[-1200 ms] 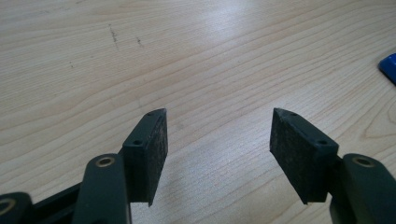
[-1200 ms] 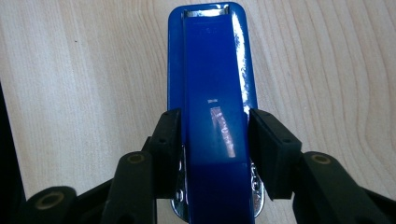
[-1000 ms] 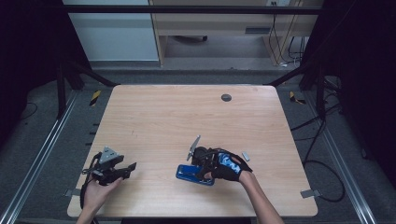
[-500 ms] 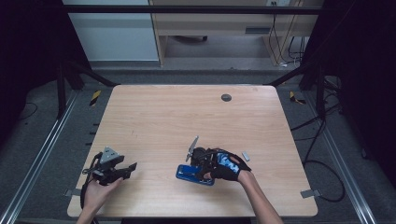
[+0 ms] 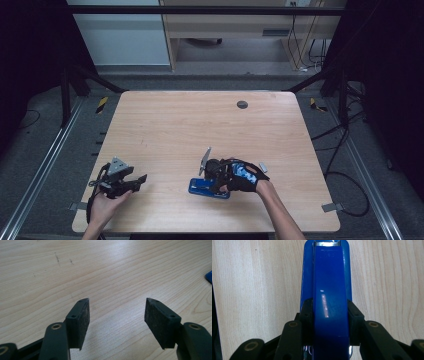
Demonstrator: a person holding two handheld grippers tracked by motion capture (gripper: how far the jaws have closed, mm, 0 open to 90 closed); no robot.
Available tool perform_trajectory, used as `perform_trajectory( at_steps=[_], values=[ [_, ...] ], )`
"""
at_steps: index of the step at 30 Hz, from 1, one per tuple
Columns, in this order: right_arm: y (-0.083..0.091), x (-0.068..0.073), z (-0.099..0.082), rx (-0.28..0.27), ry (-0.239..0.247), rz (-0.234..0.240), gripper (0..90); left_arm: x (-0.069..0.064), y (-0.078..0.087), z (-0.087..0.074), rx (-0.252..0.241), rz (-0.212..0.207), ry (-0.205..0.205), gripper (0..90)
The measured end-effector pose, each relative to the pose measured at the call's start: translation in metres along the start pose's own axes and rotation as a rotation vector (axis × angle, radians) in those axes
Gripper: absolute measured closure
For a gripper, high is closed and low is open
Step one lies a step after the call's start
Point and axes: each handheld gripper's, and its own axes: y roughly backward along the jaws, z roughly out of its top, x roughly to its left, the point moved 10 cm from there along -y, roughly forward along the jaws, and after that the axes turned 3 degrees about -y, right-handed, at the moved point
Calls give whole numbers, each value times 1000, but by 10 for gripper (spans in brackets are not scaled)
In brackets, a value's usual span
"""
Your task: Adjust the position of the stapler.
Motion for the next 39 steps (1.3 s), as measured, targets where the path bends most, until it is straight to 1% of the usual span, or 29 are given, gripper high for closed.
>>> perform_trajectory(
  at_steps=[6,7,12,15,16,18,23,27,28,29,31,33,34,36,39],
  values=[
    [0,3,-1,10,44,4,656,-1,0,0,0,-3,-2,371],
    [0,3,-1,6,58,5,656,-1,0,0,0,-3,-4,371],
    [0,5,-3,0,90,13,656,-1,-1,0,4,-5,-10,371],
    [0,5,-3,-4,105,12,656,-2,-1,0,5,-5,-11,372],
    [0,6,-3,-6,103,12,656,-2,-1,0,5,-6,-12,371],
    [0,6,-3,-9,118,17,656,-2,-1,0,5,-7,-12,371],
    [1,7,-4,-8,123,21,656,-3,-1,0,5,-8,-11,371],
    [0,7,-4,-5,118,19,650,-4,-2,0,5,-13,-13,371],
    [0,7,-4,-5,123,18,647,-4,-2,0,6,-13,-14,371],
    [0,6,-4,-7,117,12,621,-4,-2,0,6,-14,-15,371],
    [2,8,-3,-22,106,18,585,-4,-2,0,5,-15,-15,371],
    [6,9,-1,-47,95,15,535,-4,-1,0,3,-15,-14,371],
    [7,9,-1,-57,100,9,525,-4,-1,1,3,-15,-14,371],
    [11,10,0,-75,88,-5,506,-5,-1,1,1,-18,-15,371],
    [23,8,5,-161,24,-26,502,-7,0,3,-10,-23,-17,372]
  ],
)
